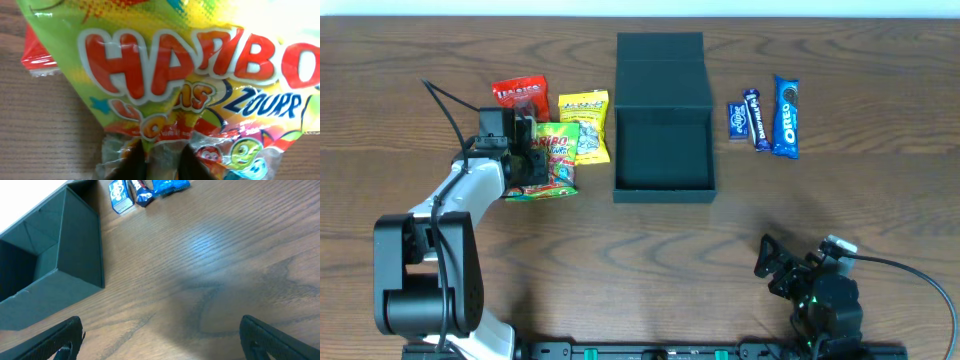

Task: Pack container
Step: 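Carry the Haribo bag right and drop it into the black box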

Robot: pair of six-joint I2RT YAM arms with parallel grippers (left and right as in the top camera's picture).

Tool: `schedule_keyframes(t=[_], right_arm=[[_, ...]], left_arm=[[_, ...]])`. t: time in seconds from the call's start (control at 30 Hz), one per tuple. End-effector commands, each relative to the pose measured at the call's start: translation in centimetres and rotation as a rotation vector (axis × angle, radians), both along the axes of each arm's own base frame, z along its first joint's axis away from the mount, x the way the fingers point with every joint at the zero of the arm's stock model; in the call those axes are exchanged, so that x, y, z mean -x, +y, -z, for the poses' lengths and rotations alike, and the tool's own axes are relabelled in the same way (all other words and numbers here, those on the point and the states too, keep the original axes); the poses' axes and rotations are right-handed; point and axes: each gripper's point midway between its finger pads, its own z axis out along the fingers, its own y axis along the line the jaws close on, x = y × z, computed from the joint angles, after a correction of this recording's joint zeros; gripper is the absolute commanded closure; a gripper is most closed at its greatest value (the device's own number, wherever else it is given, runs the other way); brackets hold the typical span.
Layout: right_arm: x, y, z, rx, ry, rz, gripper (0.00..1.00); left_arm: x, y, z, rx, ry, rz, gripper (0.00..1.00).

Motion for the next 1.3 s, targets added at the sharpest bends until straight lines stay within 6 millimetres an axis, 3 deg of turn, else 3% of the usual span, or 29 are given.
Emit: schedule_keyframes(t=[0.0, 0.13, 0.27, 0.57, 0.67, 0.73, 0.93, 1.07, 1.13, 1.27], right_arm=[[0.0, 0.1, 0.1, -0.006, 0.0, -0.001, 0.01], [0.0, 0.1, 0.2, -0.006, 0.001, -0.001, 0.01], [0.0, 0.1, 0.1, -0.006, 0.0, -0.001, 0.01], [0.0, 0.1, 0.2, -0.006, 0.001, -0.001, 0.01], [0.0, 0.1, 0.1, -0.006, 0.001, -0.001, 0.01], [0.0, 0.1, 0.2, -0.006, 0.001, -0.001, 0.01], [0.0, 0.1, 0.2, -0.006, 0.001, -0.001, 0.01], [0.0, 0.1, 0.2, -0.006, 0.001, -0.001, 0.01], [0.0, 0.1, 0.1, -0.006, 0.0, -0.001, 0.01], [0.0, 0.1, 0.2, -0.006, 0.001, -0.001, 0.01]], left_arm=[[1.3, 0.2, 1.8, -0.015, 0.074, -0.018, 0.94], [1.9, 0.2, 1.4, 0.0, 0.102, -0.058, 0.94], [1.9, 0.2, -1.2, 0.003, 0.071, -0.064, 0.94], [-0.2, -0.3, -15.5, 0.048, -0.301, -0.108, 0.94], [0.1, -2.5, -19.8, 0.11, -0.407, -0.111, 0.94], [0.3, -4.8, -20.9, 0.159, -0.424, -0.092, 0.94], [0.8, -14.7, -21.2, 0.26, -0.442, 0.079, 0.94], [1.2, -19.6, -18.3, 0.239, -0.366, 0.113, 0.94], [1.2, -20.9, -16.4, 0.236, -0.317, 0.106, 0.94], [0.1, -21.1, -13.3, 0.209, -0.266, 0.041, 0.94]])
